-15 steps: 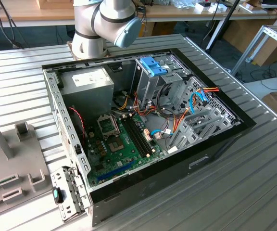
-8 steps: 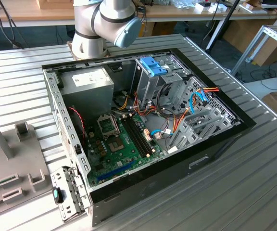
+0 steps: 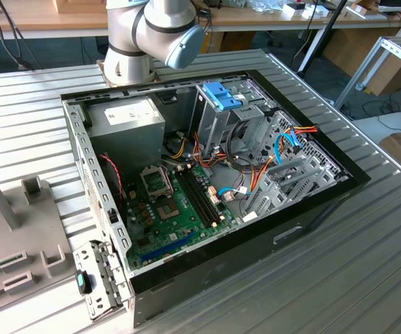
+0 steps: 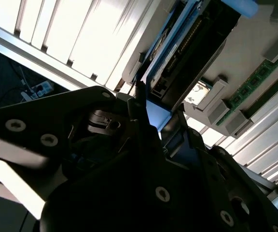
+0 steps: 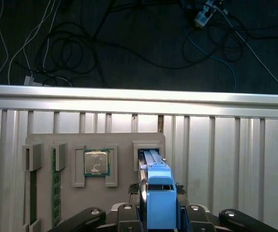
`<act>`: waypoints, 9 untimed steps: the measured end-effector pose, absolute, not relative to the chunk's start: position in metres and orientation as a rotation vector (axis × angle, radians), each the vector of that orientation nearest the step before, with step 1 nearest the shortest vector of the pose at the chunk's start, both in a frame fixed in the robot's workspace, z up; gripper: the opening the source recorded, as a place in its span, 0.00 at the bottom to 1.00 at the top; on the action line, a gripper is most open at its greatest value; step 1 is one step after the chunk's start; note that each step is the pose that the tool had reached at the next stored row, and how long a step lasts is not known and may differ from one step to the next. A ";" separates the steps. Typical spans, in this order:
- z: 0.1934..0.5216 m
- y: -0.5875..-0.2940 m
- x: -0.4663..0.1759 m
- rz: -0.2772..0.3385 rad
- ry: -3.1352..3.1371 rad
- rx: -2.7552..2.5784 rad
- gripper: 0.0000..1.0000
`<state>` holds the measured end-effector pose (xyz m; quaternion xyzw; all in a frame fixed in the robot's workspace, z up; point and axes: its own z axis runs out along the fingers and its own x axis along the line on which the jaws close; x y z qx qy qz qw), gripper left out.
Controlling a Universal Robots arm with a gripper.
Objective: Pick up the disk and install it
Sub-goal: 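Pick up the disk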
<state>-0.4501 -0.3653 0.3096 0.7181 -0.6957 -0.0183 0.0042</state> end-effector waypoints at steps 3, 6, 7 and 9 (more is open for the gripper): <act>0.310 -0.365 -0.450 -0.058 -2.180 2.250 0.36; 0.310 -0.365 -0.450 -0.057 -2.180 2.250 0.36; 0.310 -0.365 -0.450 -0.057 -2.180 2.250 0.36; 0.311 -0.365 -0.450 -0.058 -2.180 2.250 0.36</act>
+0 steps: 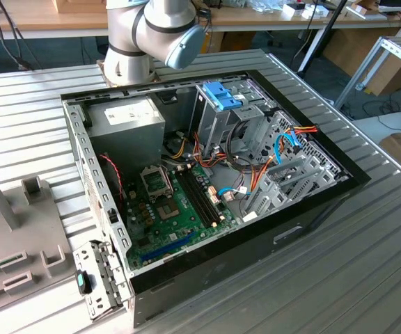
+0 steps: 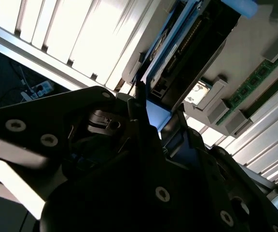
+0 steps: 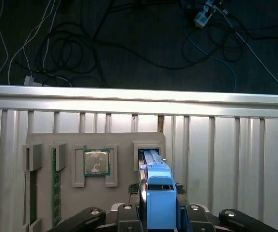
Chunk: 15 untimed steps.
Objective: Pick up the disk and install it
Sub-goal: 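Pick up the disk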
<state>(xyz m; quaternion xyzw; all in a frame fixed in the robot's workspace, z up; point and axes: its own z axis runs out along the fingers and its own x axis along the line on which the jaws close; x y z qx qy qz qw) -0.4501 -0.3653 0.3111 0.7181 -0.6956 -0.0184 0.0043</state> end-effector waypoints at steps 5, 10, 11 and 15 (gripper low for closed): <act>0.311 -0.365 -0.450 -0.057 -2.180 2.250 0.36; 0.311 -0.365 -0.451 -0.053 -2.181 2.253 0.36; 0.311 -0.365 -0.452 -0.047 -2.184 2.256 0.36; 0.311 -0.365 -0.453 -0.035 -2.189 2.262 0.36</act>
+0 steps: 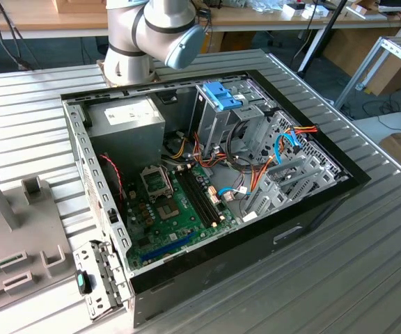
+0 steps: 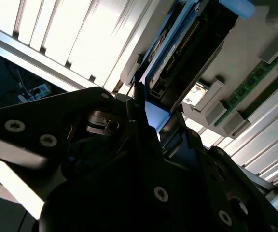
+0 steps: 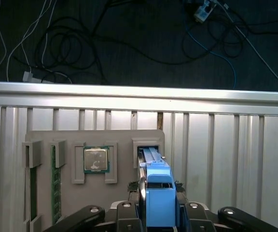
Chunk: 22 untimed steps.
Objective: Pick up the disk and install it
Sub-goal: 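Pick up the disk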
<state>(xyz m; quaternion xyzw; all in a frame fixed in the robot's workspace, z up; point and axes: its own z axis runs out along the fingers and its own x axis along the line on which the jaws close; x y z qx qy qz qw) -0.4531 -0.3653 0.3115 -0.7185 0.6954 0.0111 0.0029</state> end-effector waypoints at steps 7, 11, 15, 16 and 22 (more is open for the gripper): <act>0.330 -0.365 -0.453 0.035 2.181 -2.253 0.36; 0.331 -0.365 -0.453 0.035 2.181 -2.253 0.36; 0.358 -0.365 -0.453 0.035 2.181 -2.253 0.36; 0.365 -0.365 -0.453 0.035 2.181 -2.253 0.36; 0.406 -0.365 -0.453 0.035 2.181 -2.253 0.36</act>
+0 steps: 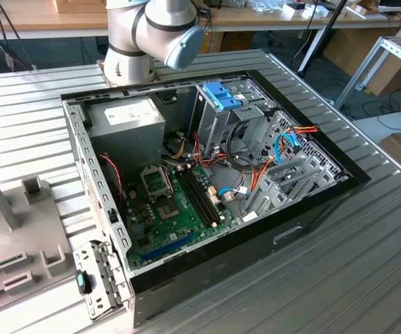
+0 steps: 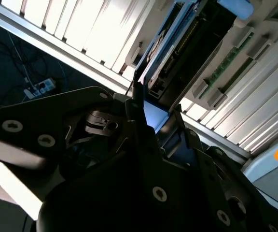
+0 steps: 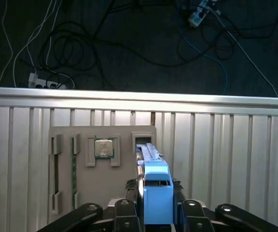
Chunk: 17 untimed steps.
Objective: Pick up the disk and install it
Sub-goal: 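Pick up the disk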
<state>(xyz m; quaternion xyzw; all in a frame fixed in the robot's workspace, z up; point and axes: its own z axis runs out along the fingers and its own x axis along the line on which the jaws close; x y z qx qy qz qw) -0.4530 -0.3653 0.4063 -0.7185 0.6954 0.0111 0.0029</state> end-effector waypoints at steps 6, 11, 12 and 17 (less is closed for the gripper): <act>0.449 -0.365 -0.453 0.035 2.181 -2.253 0.36; 0.478 -0.365 -0.453 0.035 2.181 -2.253 0.36; 0.482 -0.365 -0.453 0.035 2.181 -2.253 0.36; 0.511 -0.365 -0.453 0.035 2.181 -2.253 0.36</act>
